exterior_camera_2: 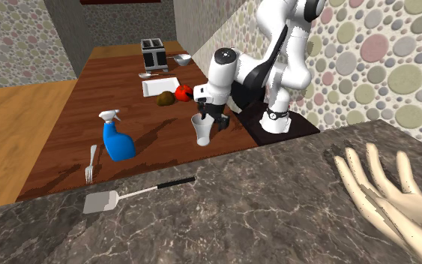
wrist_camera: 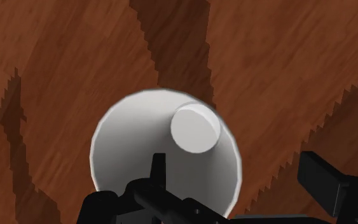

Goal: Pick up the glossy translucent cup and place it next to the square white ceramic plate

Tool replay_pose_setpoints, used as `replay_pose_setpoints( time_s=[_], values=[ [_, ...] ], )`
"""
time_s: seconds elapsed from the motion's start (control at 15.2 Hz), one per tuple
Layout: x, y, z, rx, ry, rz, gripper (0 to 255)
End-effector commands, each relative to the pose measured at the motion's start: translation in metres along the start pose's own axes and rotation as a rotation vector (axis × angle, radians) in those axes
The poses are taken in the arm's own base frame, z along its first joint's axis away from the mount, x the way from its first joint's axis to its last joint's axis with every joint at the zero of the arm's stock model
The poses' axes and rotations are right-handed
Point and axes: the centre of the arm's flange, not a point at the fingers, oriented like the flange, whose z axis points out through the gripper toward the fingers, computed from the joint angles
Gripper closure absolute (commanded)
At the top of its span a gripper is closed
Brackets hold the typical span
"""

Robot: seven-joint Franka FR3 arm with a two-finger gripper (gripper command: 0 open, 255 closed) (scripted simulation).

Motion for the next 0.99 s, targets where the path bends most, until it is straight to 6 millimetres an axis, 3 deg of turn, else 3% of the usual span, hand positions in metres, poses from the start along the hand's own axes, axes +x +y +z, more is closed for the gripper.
replay_pose_setpoints(
  time_s=[0.0,0.13,0.59,0.66,0.92],
  values=[
    [0.0017,0.0002,0.0109,0.0,0.001,0.0,0],
    [0.0017,0.0002,0.0192,0.0,0.001,0.0,0],
    [0.0017,0.0002,0.0192,0.0,0.0,0.0,0],
    [0.0017,0.0002,0.0192,0.0,0.0,0.0,255],
    [0.0017,0.0002,0.0192,0.0,0.0,0.0,255]
  ],
)
